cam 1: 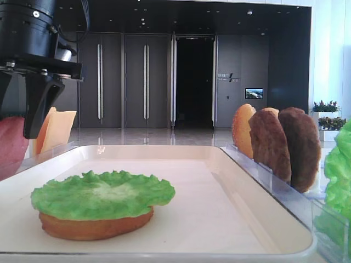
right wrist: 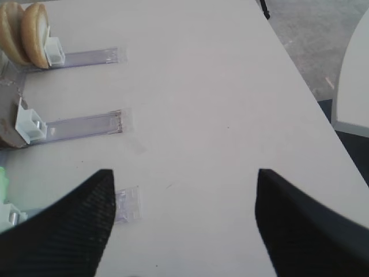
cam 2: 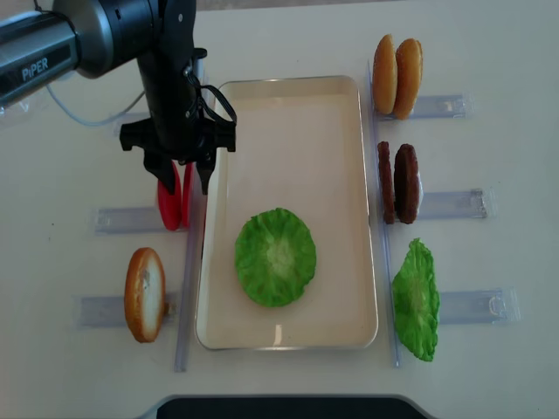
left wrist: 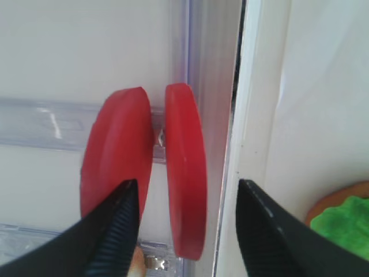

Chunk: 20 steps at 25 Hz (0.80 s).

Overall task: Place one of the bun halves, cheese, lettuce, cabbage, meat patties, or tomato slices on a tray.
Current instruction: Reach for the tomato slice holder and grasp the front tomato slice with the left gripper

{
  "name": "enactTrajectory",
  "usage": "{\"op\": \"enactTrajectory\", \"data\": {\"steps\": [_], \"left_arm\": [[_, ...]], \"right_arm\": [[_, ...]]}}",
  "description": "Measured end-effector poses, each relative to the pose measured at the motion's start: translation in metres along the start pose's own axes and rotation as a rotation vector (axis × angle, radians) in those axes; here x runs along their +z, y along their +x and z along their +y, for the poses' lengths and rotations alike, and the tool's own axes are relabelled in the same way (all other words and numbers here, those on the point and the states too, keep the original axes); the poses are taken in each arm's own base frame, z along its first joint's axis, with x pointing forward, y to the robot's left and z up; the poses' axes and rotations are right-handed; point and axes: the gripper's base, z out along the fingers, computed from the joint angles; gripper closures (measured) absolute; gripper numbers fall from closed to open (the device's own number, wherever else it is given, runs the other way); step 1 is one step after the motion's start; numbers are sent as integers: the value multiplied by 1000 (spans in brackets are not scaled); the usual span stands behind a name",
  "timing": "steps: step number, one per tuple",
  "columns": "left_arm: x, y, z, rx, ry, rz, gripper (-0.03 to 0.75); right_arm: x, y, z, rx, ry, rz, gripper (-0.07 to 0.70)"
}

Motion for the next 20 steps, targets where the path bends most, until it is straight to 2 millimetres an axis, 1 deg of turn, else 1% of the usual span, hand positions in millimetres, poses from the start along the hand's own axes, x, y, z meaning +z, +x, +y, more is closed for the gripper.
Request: {"op": "enactTrajectory", "data": {"steps": [6,14,17,20], "left_arm": [[-9,-6,0,3,-3,-37,304],[-8,-6,-2,-5,14,-22,306],[-8,-5,-2,-6,17,-20,329],[-7,-5,-3,-10,25,-13,374]], "right_arm": [[0,0,0,0,0,0,118],[0,0,0,0,0,0,118],[0,0,0,0,0,0,118],[0,0,0,0,0,0,118]]}}
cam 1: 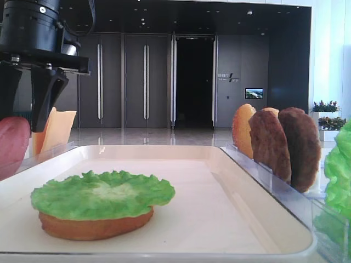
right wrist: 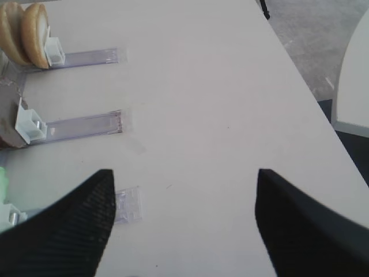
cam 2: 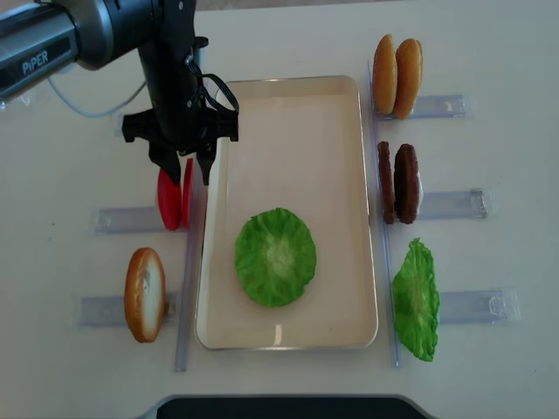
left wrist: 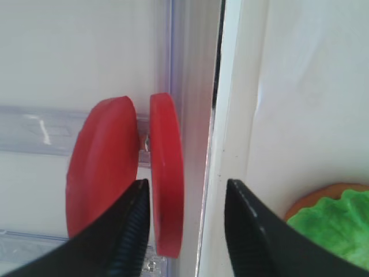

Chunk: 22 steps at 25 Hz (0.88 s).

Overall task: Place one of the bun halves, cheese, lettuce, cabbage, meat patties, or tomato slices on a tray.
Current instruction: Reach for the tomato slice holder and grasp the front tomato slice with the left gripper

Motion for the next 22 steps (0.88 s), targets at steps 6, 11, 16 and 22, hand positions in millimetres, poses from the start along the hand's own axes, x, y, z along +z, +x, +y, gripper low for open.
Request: {"op": "enactTrajectory", "data": {"steps": [6,11,16,22], "left_arm": [[0,0,-1,9,6,4,445],[0,1,-2,31,19,14,643],[-1,1,-2,45,19,14,647],[-19,5,4,47,33,-36,650]], "right_arm": [[0,0,0,0,0,0,118],[0,0,0,0,0,0,118],[0,0,0,0,0,0,118],[0,0,0,0,0,0,118]]}}
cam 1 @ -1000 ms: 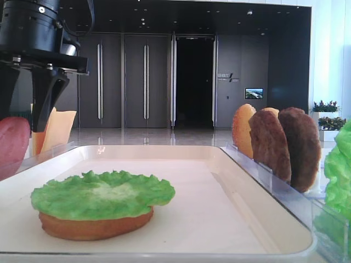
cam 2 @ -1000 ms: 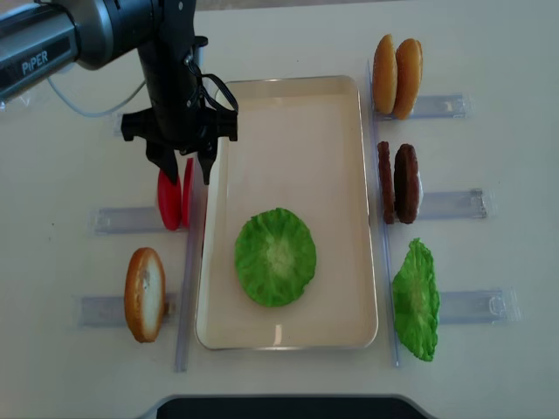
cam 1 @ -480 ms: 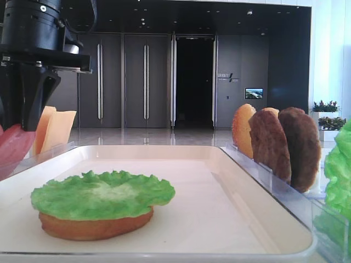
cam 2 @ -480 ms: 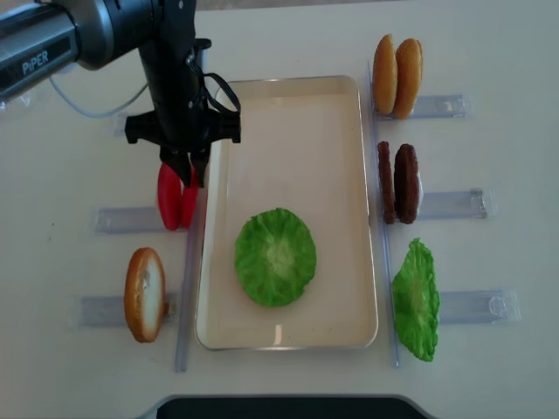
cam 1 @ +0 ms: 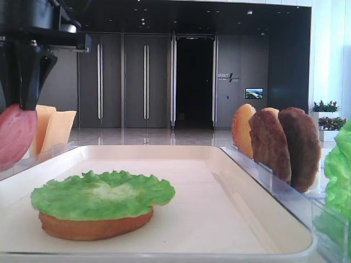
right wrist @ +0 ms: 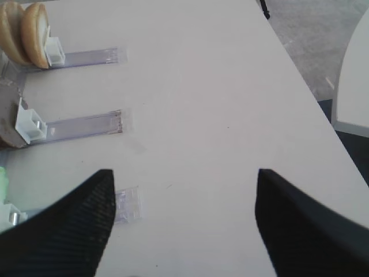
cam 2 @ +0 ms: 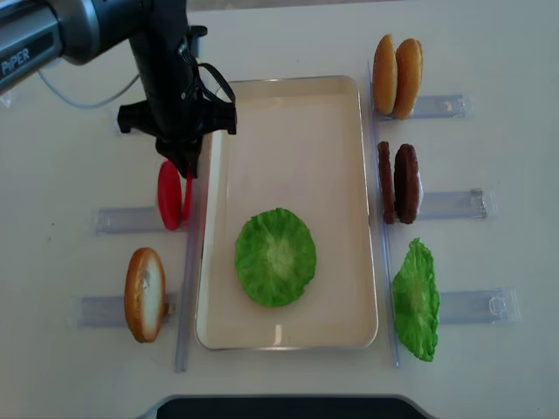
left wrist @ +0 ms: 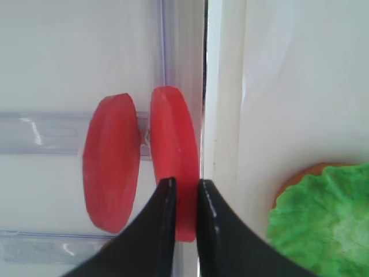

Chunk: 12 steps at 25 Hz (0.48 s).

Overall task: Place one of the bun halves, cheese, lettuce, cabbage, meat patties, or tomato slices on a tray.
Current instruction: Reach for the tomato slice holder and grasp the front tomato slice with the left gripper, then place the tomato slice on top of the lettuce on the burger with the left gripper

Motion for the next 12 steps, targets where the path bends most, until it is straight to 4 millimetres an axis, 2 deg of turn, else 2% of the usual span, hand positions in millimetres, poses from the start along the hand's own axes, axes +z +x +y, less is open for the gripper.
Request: {"op": "enactTrajectory", "data": {"steps": [9,12], "left_arm": [[-56,16,15,-12,61,-142,650],[-67,20,19,-12,63,-176,650]], "right_arm": [[0,0,0,0,0,0,118],[0,0,0,0,0,0,118]]}}
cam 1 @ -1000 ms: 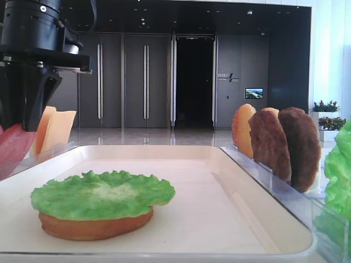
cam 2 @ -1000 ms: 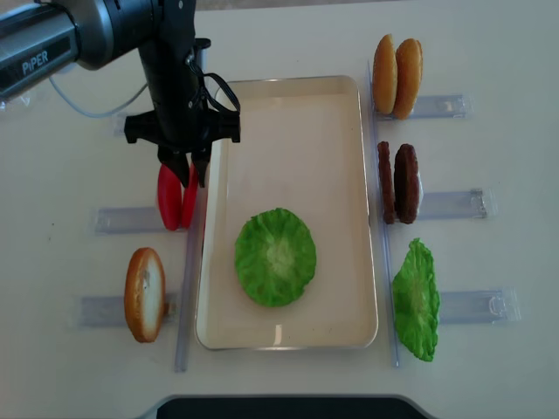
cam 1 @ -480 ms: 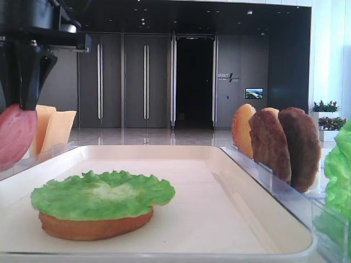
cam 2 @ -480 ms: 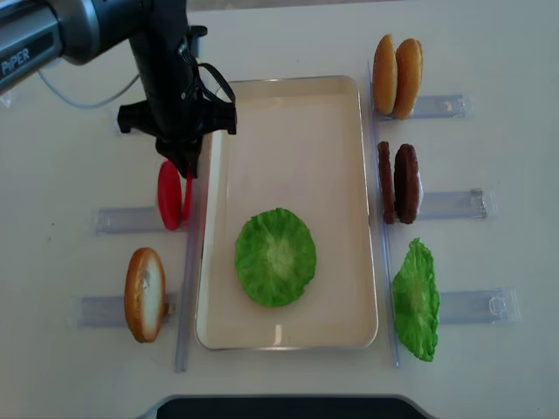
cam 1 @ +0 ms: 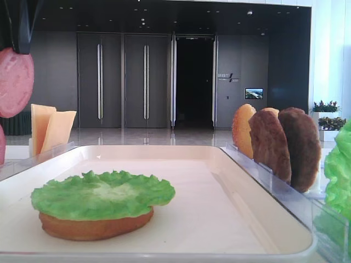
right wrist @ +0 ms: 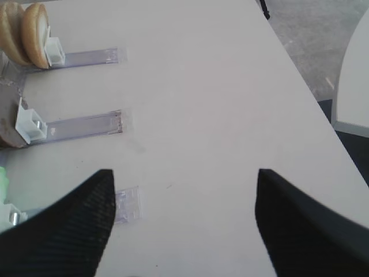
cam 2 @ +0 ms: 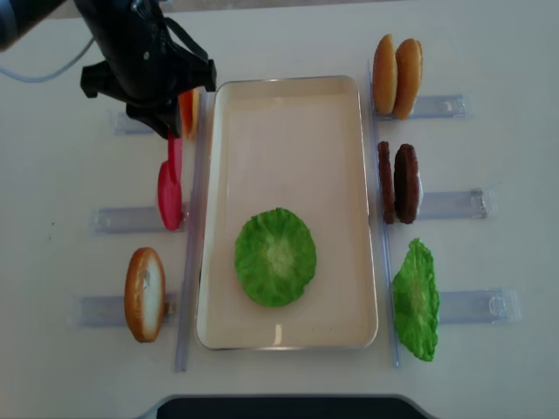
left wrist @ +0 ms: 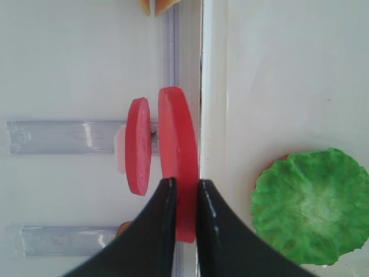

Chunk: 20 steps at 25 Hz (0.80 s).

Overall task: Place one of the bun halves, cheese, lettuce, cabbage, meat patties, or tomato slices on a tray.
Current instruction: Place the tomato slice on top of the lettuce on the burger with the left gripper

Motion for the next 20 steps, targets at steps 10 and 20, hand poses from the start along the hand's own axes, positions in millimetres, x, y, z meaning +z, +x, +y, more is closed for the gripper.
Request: {"op": "enactTrajectory", "data": {"steps": [10,20], "left_arm": [[4,20,1,-14,23,59,653],[-2,87,31,-72,35,122,654]], "right_arm": [[0,0,0,0,0,0,118],[0,0,0,0,0,0,118]]}}
